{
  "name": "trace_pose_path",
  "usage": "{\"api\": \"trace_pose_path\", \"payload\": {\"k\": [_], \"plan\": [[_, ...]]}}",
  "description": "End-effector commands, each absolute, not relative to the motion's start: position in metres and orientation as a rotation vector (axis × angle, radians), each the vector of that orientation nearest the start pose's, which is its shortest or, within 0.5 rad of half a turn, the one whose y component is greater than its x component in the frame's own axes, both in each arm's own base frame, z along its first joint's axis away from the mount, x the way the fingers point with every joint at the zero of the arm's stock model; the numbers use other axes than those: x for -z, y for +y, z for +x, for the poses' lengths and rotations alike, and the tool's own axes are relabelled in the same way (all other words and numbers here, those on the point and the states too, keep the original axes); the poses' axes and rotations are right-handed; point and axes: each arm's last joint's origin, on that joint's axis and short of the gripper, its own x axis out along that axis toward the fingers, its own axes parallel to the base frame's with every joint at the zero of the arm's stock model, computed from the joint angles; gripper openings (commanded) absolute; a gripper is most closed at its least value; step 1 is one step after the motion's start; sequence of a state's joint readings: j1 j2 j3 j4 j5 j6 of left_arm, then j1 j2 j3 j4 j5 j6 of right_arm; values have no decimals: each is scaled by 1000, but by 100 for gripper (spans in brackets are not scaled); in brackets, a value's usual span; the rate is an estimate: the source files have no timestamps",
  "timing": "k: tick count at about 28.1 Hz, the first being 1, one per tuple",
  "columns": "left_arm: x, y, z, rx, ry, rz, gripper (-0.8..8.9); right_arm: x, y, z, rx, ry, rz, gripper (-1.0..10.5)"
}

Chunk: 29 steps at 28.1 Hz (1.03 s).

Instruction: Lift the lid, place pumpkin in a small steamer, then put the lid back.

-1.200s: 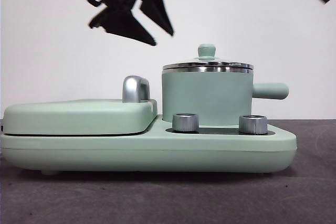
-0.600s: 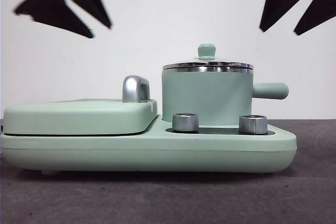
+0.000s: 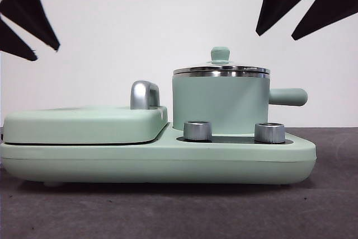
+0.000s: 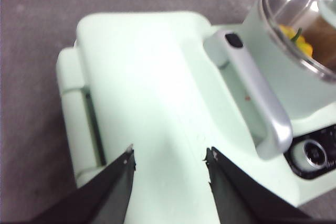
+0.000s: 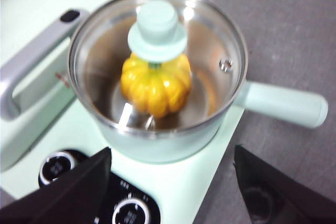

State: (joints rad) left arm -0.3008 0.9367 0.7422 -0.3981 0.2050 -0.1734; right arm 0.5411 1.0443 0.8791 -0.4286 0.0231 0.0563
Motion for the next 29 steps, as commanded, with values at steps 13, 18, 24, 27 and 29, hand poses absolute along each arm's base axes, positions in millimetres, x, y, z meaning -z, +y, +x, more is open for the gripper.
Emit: {"api": "trace_pose_path", "payload": {"k": [13,18,24,27,29], "plan": [[-273,-63,181,439,682,-136,9,-298,115,189,-507,580,-116,19],[-274,-62,179,445,683,-137,10,-300,116,190,-509,558,-110,19],[-275,-63,180,447,672,-138,10,-301,116,190,-503,544,-109,19],[-275,-63,180,447,672,-138,10,-301,116,190,-503,544,-109,19],[-276,-62,179,448,667,-136,10,-301,116,190,-503,544,-109,19]]}}
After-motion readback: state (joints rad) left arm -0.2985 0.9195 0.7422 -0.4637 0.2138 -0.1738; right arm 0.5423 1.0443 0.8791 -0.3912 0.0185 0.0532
